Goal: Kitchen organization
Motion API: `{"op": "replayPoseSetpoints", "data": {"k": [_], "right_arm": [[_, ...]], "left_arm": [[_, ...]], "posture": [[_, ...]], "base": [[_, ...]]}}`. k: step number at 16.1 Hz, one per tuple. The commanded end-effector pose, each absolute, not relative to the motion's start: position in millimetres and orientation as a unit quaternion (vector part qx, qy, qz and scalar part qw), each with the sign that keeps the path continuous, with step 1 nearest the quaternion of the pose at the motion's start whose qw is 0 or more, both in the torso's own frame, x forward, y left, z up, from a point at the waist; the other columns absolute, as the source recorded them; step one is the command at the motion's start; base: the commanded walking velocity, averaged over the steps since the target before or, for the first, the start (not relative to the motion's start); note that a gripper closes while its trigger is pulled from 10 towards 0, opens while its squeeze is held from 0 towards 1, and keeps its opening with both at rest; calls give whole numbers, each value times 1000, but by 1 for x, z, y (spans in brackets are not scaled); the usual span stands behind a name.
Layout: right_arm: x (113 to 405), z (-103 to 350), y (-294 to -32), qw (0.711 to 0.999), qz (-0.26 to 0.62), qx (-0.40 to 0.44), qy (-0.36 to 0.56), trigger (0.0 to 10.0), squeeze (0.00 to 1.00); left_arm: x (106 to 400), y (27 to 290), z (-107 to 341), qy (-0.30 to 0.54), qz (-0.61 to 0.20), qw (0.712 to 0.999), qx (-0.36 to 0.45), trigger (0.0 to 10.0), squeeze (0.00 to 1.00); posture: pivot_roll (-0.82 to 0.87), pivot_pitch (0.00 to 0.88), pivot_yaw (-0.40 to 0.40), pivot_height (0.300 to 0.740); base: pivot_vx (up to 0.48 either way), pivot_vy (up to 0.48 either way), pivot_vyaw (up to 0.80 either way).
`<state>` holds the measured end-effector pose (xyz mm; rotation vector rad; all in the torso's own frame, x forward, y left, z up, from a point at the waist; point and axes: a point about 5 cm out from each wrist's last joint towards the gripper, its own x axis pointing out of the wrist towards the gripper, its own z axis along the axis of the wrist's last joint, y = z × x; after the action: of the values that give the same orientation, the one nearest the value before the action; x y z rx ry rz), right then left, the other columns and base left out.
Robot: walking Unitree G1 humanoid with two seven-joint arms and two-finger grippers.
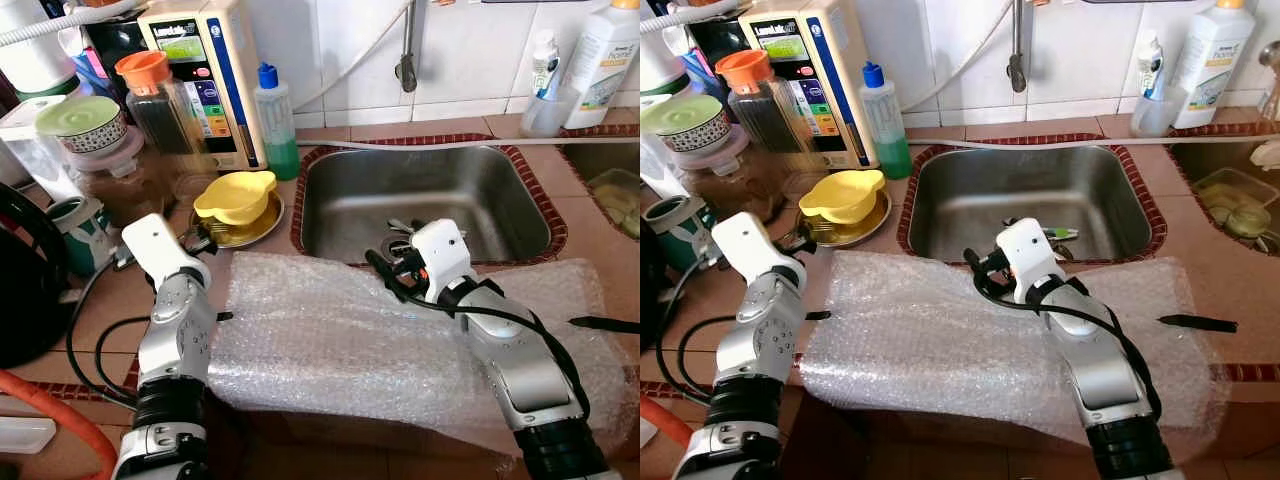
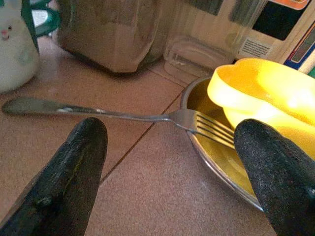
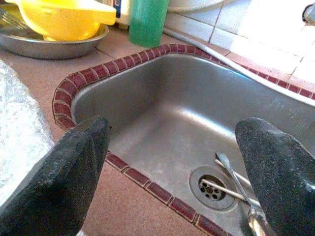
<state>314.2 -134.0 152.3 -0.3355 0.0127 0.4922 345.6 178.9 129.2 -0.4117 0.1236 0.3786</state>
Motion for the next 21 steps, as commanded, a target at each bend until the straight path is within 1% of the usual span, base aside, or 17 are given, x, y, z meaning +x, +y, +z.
{"op": "replayPoseSetpoints", "data": {"k": [1,4,7,9,10,12,14,16,17,18,19,21], "right_arm": [[308,151,-117,946,280,-162,4,10000,1000],[304,153,-113,940,307,-148,-4,10000,1000],[292,162,-98,916,376,-137,-33,10000,1000],[291,165,-96,916,376,-132,-39,10000,1000],[291,165,-97,915,374,-148,-43,10000,1000],[291,166,-98,915,372,-150,-46,10000,1000],[296,171,-103,921,347,-166,-64,10000,1000],[308,188,-117,936,259,-209,-119,10000,1000],[314,196,-126,934,210,-252,-143,10000,1000],[315,202,-129,939,201,-233,-152,10000,1000],[316,210,-133,937,178,-247,-172,10000,1000],[316,216,-130,940,190,-222,-178,10000,996]], "left_arm": [[344,185,134,50,201,954,-218,10000,0],[343,185,134,48,210,945,-246,10000,0],[344,186,138,43,214,934,-283,10000,0],[345,185,139,48,218,928,-300,10000,0],[346,185,139,52,221,922,-313,10000,0],[346,184,140,59,223,917,-325,10000,0],[347,183,142,57,220,917,-327,10000,0],[346,184,142,60,220,917,-328,10000,0],[346,184,141,61,221,916,-329,10000,0],[345,184,140,63,222,915,-331,10000,0],[345,184,140,64,221,915,-330,10000,0],[344,185,139,66,221,915,-330,10000,0]], "posture": [[-312,66,146,740],[-307,67,142,740],[-308,66,140,740],[-308,65,139,740],[-308,65,139,740],[-309,64,141,740],[-308,64,141,740],[-308,65,143,740],[-307,67,144,740],[-307,67,144,740],[-306,67,144,740],[-306,66,145,740]], "base": [[0,0,0],[0,0,0],[0,0,0],[0,0,0],[0,0,0],[0,0,0],[0,0,0],[0,0,0],[0,0,0],[0,0,0],[0,0,0],[0,0,0]]}}
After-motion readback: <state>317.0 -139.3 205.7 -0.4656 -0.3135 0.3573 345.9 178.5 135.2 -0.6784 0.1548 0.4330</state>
